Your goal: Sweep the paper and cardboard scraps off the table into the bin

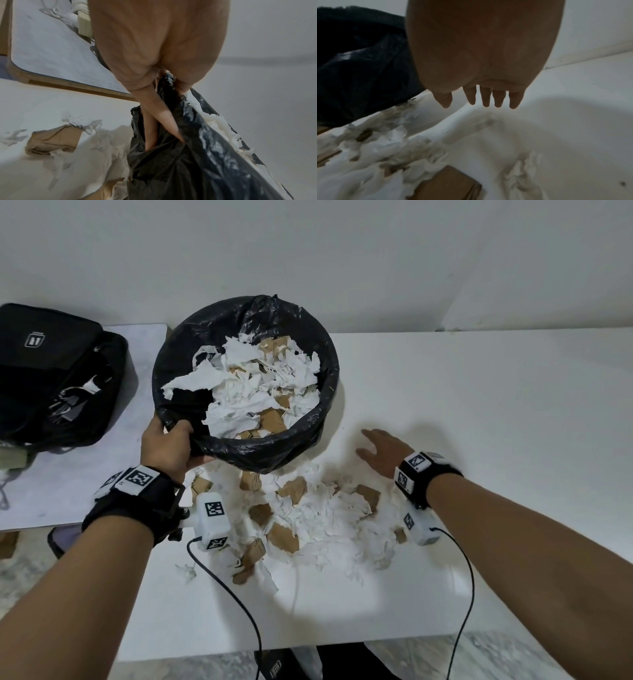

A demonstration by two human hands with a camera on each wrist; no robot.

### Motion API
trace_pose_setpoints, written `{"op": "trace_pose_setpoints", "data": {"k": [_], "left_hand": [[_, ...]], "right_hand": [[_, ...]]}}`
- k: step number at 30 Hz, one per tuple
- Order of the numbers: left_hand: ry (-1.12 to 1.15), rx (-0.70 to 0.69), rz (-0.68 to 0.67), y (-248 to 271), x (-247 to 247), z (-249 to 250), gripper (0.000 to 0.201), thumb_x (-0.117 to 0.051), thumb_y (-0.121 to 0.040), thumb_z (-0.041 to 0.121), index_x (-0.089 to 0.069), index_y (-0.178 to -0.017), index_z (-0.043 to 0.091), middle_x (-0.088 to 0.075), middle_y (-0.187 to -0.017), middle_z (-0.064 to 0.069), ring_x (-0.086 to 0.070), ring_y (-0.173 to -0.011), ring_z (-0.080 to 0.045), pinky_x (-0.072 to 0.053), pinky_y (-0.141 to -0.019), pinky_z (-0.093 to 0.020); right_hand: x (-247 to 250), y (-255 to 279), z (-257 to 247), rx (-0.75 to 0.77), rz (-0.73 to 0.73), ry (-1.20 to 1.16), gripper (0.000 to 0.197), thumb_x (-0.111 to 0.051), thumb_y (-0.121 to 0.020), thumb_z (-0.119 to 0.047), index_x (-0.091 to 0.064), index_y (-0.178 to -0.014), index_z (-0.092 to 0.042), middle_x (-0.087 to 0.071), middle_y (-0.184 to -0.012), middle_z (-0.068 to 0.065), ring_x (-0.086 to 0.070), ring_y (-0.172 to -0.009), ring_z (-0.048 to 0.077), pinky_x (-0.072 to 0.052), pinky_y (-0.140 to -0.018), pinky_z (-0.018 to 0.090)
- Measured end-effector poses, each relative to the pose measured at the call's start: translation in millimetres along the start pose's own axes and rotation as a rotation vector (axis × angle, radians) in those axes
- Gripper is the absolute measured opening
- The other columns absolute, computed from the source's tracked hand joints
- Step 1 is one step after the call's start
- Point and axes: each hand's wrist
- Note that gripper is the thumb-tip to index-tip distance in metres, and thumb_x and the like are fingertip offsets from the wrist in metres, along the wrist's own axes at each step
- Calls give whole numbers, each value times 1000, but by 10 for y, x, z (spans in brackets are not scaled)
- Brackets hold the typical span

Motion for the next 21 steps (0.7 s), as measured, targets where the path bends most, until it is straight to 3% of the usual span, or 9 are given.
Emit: {"op": "trace_pose_setpoints", "data": {"k": [2,5,8,11,13,16,19,21], "left_hand": [[-13,4,13,-29,12,-20,24,-47,-100,1,-57,-119,13,-64,-90,-7,-66,-71,-26,-59,-44,-28],[-15,10,21,-60,1,-26,23,-47,-100,1,-56,-118,12,-63,-91,-7,-67,-73,-27,-60,-45,-29],[-8,6,10,-53,-22,3,23,-47,-99,0,-57,-117,12,-63,-90,-6,-67,-73,-27,-61,-46,-30],[-22,-1,-9,-37,-32,32,30,-49,-97,1,-59,-123,11,-63,-91,-7,-68,-74,-28,-62,-47,-33],[-33,2,-19,-29,-46,49,37,-50,-96,3,-58,-132,7,-65,-99,-11,-69,-77,-29,-63,-49,-35],[-46,1,-55,26,-108,55,25,-50,-98,3,-57,-120,10,-64,-98,-10,-68,-77,-27,-61,-47,-32],[-48,2,-85,94,-175,20,21,-50,-100,3,-55,-117,13,-63,-94,-8,-66,-75,-26,-63,-48,-35],[-59,3,-95,101,-201,-21,21,-51,-99,4,-58,-118,12,-64,-99,-11,-67,-76,-26,-62,-47,-33]], "right_hand": [[-43,20,-82,23,-67,40,64,-33,-103,-49,-16,-157,-20,-11,-165,3,-17,-151,20,-18,-122,40],[-263,243,-355,113,-106,63,59,-26,-105,-46,-17,-157,-20,-4,-166,0,-19,-150,21,-21,-121,45],[-488,452,-526,210,-133,21,55,-24,-104,-48,-26,-155,-26,-13,-164,-7,-26,-148,19,-20,-122,42],[-523,567,-439,236,-83,-12,57,-28,-102,-52,-23,-155,-32,-20,-163,-7,-30,-147,19,-14,-123,41],[-440,606,-221,147,-7,-46,58,-31,-102,-50,-23,-155,-29,-21,-163,-2,-25,-148,19,-12,-122,41],[-348,678,266,-107,72,-116,65,-36,-99,-56,-21,-156,-28,-16,-164,2,-18,-150,25,-17,-121,46],[-398,800,605,-358,22,-155,75,-36,-97,-62,-14,-157,-24,-5,-165,4,-4,-152,31,-14,-121,49],[-477,888,597,-433,-4,-214,80,-35,-95,-66,-9,-158,-24,6,-165,5,5,-151,33,-11,-121,50]]}}
Point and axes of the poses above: each hand's wrist, its own y-axis away from the middle knuckle, its own x-axis out of the back of the hand, z = x × y
